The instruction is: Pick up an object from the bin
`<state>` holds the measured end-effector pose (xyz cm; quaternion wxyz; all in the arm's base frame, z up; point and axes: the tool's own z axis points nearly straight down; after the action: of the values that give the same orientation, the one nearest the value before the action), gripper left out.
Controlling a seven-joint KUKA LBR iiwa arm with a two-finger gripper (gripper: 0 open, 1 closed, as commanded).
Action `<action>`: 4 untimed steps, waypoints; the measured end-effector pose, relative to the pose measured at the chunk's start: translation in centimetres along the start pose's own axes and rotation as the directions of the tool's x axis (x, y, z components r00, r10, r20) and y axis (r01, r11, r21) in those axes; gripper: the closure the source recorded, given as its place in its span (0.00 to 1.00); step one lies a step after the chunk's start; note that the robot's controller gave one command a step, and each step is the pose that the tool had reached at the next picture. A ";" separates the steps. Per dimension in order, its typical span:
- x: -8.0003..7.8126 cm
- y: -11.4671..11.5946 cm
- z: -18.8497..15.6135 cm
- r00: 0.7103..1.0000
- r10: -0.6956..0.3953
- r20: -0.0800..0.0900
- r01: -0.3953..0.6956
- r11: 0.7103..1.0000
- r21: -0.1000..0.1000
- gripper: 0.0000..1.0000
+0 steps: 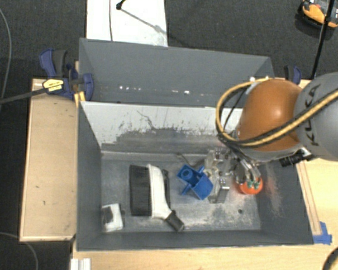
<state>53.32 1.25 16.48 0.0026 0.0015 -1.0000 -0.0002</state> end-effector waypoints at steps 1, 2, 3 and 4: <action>-0.2 0.0 -0.4 1.000 0.000 0.008 0.000 1.000 0.000 0.00; -1.8 0.8 4.1 0.999 -0.042 0.014 0.042 0.999 0.001 0.00; -1.0 4.7 8.7 0.996 -0.084 0.015 0.084 0.996 0.002 1.00; -1.0 4.7 8.7 0.996 -0.083 0.015 0.083 0.997 0.002 1.00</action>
Offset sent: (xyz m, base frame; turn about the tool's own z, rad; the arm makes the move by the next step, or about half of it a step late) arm 0.0279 0.0171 -0.0930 -0.0882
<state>54.27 5.91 7.77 -0.0049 0.0432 -0.9991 0.0002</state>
